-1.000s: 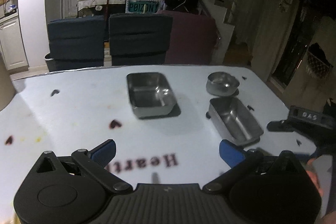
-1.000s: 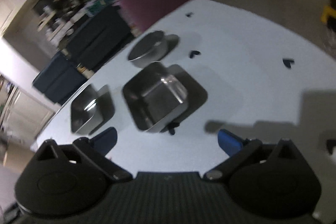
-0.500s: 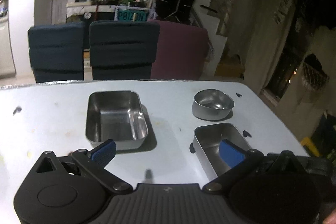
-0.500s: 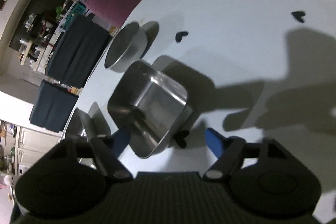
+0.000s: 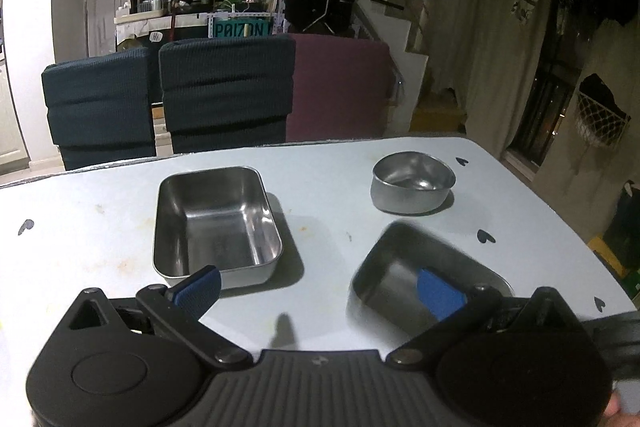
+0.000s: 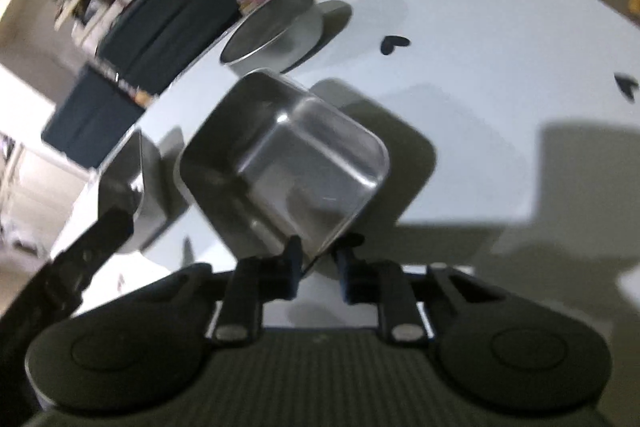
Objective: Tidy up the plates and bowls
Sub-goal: 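Close the left gripper on the steel tray rim while the right gripper grips it too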
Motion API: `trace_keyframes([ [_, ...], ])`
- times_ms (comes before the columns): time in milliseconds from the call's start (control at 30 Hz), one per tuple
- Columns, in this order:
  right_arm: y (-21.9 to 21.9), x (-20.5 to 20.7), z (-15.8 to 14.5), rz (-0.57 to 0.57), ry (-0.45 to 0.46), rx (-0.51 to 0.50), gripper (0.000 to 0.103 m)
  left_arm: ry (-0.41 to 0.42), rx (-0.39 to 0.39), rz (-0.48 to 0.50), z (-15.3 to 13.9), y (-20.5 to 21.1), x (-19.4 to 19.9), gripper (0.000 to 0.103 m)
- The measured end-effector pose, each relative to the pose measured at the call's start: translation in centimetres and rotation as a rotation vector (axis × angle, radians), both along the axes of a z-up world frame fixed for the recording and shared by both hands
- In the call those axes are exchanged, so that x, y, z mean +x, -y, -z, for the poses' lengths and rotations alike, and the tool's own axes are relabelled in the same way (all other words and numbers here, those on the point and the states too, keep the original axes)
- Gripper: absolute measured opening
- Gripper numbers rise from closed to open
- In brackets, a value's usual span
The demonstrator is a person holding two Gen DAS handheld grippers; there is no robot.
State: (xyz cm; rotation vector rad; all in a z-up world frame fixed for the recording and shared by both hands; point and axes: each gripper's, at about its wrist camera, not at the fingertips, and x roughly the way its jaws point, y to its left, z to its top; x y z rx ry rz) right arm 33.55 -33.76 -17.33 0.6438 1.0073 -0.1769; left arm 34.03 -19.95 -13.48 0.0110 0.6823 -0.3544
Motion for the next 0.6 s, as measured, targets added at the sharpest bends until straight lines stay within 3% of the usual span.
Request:
trace_keyframes([
  [100,0.9,-0.3,-0.6,-0.018,0.017,-0.039,0.008,-0.027,0.006,0.011,0.3,0.3,0.2,0.099],
  [300,1.9,-0.9,-0.9,-0.034,0.021,-0.067,0.006,-0.209,0.011,0.034,1.5,0.5,0.5,0.067],
  [533,1.2,-0.3,-0.8,-0.086,0.022,-0.118,0.004,-0.296,-0.04,0.032,2.5,0.0,0.9,0.028],
  [600,1.1,-0.4,-1.0,-0.1,0.022,-0.118,0.004,-0.319,-0.059,0.038,2.8,-0.1,1.1,0.022],
])
